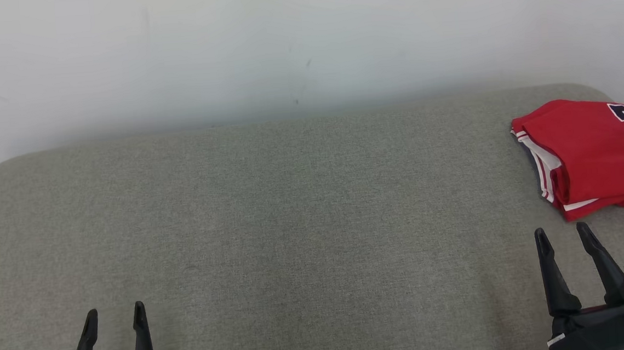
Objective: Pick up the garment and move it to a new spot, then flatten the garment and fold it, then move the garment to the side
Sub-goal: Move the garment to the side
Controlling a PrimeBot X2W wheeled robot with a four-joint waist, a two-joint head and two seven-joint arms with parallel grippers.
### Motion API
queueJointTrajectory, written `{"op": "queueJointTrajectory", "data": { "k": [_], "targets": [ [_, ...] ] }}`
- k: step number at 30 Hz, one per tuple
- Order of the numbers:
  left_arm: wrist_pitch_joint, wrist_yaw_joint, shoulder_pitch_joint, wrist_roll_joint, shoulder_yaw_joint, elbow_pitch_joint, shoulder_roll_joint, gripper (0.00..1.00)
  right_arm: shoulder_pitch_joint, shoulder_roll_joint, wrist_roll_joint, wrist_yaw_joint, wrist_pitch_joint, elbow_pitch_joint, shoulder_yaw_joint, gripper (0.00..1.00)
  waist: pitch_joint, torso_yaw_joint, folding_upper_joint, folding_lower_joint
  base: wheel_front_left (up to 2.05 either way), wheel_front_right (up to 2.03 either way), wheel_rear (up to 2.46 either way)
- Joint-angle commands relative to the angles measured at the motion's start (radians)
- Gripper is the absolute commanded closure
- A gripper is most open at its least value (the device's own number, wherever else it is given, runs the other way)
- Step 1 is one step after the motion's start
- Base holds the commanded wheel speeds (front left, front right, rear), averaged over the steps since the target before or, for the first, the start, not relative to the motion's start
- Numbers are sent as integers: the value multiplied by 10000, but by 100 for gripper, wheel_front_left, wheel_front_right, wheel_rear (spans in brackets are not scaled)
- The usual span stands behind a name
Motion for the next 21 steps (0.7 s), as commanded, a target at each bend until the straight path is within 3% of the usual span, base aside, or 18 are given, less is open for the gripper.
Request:
{"op": "queueJointTrajectory", "data": {
  "k": [1, 21],
  "targets": [
    [0, -52, -48, -85, -13, 10, -12, 0, 169, 71, -107, -30, 1, -84, -91, 0, -13, -39, 1, 0, 0, 0, 0],
    [0, -46, -50, 125, 68, 71, -21, 0, 723, 774, -280, -29, 2, -391, 123, 0, -87, -264, 1, 0, 0, 0, 0]
  ]
}}
